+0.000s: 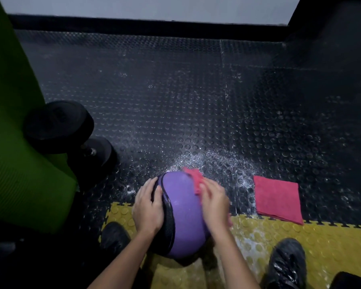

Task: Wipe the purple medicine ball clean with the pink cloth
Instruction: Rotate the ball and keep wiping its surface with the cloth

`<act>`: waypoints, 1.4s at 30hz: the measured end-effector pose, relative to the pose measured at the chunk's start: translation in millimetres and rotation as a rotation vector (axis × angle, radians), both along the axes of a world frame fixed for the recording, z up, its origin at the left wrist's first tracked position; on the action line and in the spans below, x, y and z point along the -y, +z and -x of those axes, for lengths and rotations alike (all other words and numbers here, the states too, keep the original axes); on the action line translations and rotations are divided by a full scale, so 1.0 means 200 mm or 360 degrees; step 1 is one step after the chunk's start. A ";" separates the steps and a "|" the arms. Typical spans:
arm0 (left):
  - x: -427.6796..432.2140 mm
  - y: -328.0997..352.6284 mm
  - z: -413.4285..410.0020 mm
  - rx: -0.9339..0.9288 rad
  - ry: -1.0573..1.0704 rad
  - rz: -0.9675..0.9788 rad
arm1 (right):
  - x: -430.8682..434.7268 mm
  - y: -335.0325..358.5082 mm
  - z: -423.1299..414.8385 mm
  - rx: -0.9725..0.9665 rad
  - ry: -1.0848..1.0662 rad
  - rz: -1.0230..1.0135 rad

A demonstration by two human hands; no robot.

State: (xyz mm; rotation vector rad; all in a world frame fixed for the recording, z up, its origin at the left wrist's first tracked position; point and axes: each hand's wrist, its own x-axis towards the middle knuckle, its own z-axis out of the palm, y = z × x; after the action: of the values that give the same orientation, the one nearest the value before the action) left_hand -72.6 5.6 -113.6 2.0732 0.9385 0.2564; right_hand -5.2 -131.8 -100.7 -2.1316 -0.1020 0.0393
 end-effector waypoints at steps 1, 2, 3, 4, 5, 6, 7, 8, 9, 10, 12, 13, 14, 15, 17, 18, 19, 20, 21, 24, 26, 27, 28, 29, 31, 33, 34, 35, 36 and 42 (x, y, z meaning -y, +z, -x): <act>0.01 0.01 0.00 0.0010 -0.0047 -0.0027 | 0.06 -0.03 -0.02 -0.0343 -0.0236 -0.0092; 0.01 0.02 0.00 0.0019 -0.0083 -0.0052 | 0.10 -0.06 -0.03 -0.0609 -0.0403 -0.0140; 0.02 0.02 0.00 0.0020 -0.0110 -0.0070 | 0.11 -0.07 -0.03 -0.0671 -0.0473 -0.0106; 0.02 0.02 0.01 0.0018 -0.0130 -0.0079 | 0.09 -0.05 -0.01 -0.0573 -0.0459 -0.0023; 0.02 0.02 0.01 0.0022 -0.0139 -0.0076 | 0.05 -0.03 0.02 -0.0383 -0.0388 0.0086; 0.02 0.01 0.02 0.0044 -0.0141 -0.0073 | -0.01 0.01 0.07 -0.0141 -0.0274 0.0161; 0.01 0.01 0.03 0.0074 -0.0136 -0.0070 | -0.07 0.04 0.13 0.0061 -0.0121 0.0207; 0.01 0.00 0.05 0.0102 -0.0129 -0.0065 | -0.12 0.06 0.18 0.0246 0.0009 0.0250; 0.01 0.00 0.06 0.0119 -0.0120 -0.0052 | -0.14 0.07 0.20 0.0383 0.0105 0.0269; 0.00 0.00 0.06 0.0137 -0.0118 -0.0041 | -0.13 0.07 0.20 0.0425 0.0143 0.0264; 0.01 0.00 0.07 0.0148 -0.0117 -0.0009 | -0.06 0.04 0.13 0.0180 0.0025 0.0230; 0.01 0.00 0.07 0.0135 -0.0122 0.0000 | 0.00 0.01 0.10 -0.0054 -0.0107 0.0233; 0.01 0.01 0.06 0.0128 -0.0136 -0.0007 | 0.06 -0.03 0.06 -0.0328 -0.0262 0.0191; 0.02 0.02 0.06 0.0125 -0.0150 -0.0022 | 0.11 -0.04 0.03 -0.0561 -0.0396 0.0106; 0.02 0.02 0.06 0.0113 -0.0184 -0.0059 | 0.13 -0.04 0.02 -0.0688 -0.0500 0.0040; 0.02 0.02 0.06 0.0109 -0.0195 -0.0069 | 0.11 -0.03 0.03 -0.0602 -0.0454 0.0090; 0.01 0.02 0.06 0.0114 -0.0196 -0.0067 | 0.07 -0.03 0.05 -0.0469 -0.0378 0.0159; 0.00 0.01 0.07 0.0127 -0.0195 -0.0055 | 0.02 0.00 0.09 -0.0315 -0.0284 0.0223; -0.01 0.00 0.08 0.0144 -0.0195 -0.0038 | -0.02 0.02 0.12 -0.0134 -0.0173 0.0265; -0.02 -0.01 0.10 0.0182 -0.0209 -0.0004 | -0.07 0.04 0.17 0.0225 0.0030 0.0299; -0.02 0.00 0.10 0.0175 -0.0236 -0.0003 | -0.01 0.02 0.14 0.0010 -0.0095 0.0233; -0.02 0.00 0.10 0.0175 -0.0264 0.0011 | 0.03 0.00 0.12 -0.0184 -0.0213 0.0193; -0.03 0.00 0.09 0.0179 -0.0291 0.0045 | 0.08 -0.02 0.10 -0.0382 -0.0309 0.0180; -0.04 0.00 0.08 0.0182 -0.0317 0.0081 | 0.11 -0.03 0.08 -0.0545 -0.0340 0.0221; -0.07 0.03 0.05 0.0123 -0.0356 0.0085 | 0.16 -0.01 0.05 -0.0684 -0.0322 0.0257; -0.07 0.06 0.02 -0.0115 -0.0375 -0.0044 | 0.17 0.07 0.03 -0.0682 -0.0306 0.0121; -0.06 0.07 0.00 -0.0234 -0.0362 -0.0085 | 0.17 0.12 0.01 -0.0652 -0.0297 0.0000; -0.04 0.08 -0.02 -0.0292 -0.0345 -0.0082 | 0.15 0.19 -0.01 -0.0597 -0.0277 -0.0134; -0.02 0.08 -0.02 -0.0303 -0.0336 -0.0069 | 0.13 0.28 -0.02 -0.0541 -0.0242 -0.0251; 0.00 0.06 0.03 -0.0099 -0.0246 -0.0125 | 0.12 0.48 -0.02 -0.0322 -0.0211 -0.0502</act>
State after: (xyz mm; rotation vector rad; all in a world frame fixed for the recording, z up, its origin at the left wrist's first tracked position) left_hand -78.9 6.0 -101.6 2.2246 0.8110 0.1499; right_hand -2.0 -156.0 -5.1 -1.8039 0.1443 0.1505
